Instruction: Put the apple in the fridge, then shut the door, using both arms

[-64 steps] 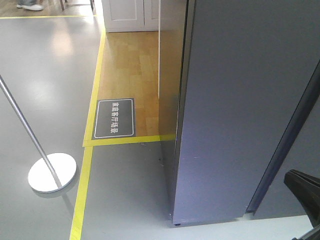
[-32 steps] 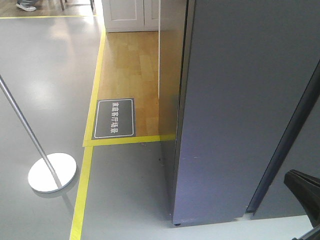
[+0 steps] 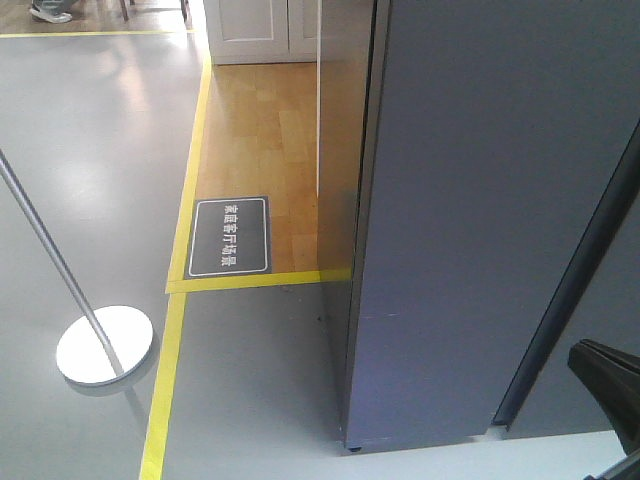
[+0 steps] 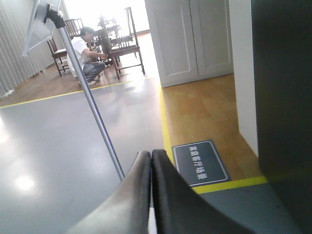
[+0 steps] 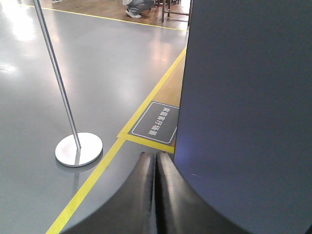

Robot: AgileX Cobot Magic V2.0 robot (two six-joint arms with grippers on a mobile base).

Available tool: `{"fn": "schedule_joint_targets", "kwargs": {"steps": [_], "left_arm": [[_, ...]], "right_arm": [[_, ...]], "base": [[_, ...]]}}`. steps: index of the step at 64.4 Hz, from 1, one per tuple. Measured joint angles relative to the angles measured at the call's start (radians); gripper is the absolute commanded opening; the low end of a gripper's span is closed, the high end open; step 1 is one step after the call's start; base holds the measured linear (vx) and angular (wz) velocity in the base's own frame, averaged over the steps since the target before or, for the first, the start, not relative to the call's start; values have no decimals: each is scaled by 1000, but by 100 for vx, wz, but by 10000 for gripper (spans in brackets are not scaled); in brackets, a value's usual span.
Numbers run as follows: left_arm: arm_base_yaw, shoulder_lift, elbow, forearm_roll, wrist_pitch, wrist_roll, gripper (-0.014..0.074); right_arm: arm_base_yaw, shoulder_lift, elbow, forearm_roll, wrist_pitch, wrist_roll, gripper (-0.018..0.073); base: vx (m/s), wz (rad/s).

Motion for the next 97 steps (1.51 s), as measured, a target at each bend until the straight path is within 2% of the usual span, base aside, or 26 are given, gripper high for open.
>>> {"fn": "schedule_joint_targets", "kwargs": {"steps": [11, 23, 35, 51, 73, 97], "left_arm": [[31, 0, 0, 0, -19, 9, -6], [40, 0, 0, -48, -119, 9, -6], [40, 0, 0, -122, -79, 9, -6], [40, 0, 0, -183, -75, -14, -6], [40, 0, 0, -191, -40, -75, -6], [40, 0, 0, -191, -40, -81, -6]], "right_arm": [[0, 0, 0, 0, 0, 0, -3], [0, 0, 0, 0, 0, 0, -3], [0, 0, 0, 0, 1, 0, -3], [0, 0, 0, 0, 4, 0, -3], [0, 0, 0, 0, 6, 0, -3], [0, 0, 0, 0, 6, 0, -3]], "base": [[0, 0], [0, 0], [0, 0], [0, 0], [0, 0], [0, 0]]}}
